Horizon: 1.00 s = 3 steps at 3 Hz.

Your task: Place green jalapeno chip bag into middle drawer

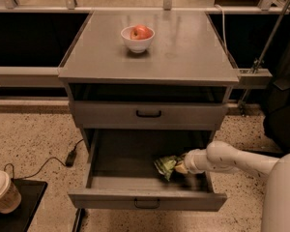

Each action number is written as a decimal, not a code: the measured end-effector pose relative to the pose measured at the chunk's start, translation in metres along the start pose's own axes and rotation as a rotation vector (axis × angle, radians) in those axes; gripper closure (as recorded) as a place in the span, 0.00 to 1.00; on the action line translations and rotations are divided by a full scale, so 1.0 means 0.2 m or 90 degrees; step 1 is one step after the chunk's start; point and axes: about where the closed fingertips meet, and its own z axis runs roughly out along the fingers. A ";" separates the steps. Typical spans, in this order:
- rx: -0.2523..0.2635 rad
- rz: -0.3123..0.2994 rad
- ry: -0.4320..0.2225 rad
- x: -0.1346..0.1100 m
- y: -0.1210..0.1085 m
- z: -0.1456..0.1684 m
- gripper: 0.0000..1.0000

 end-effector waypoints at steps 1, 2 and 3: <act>0.000 0.000 0.000 0.00 0.00 0.00 0.35; 0.000 0.000 0.000 0.00 0.00 0.00 0.12; 0.000 0.000 0.000 0.00 0.00 0.00 0.00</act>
Offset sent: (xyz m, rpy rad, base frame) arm 0.0000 0.0000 0.0000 0.0000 0.0000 0.0000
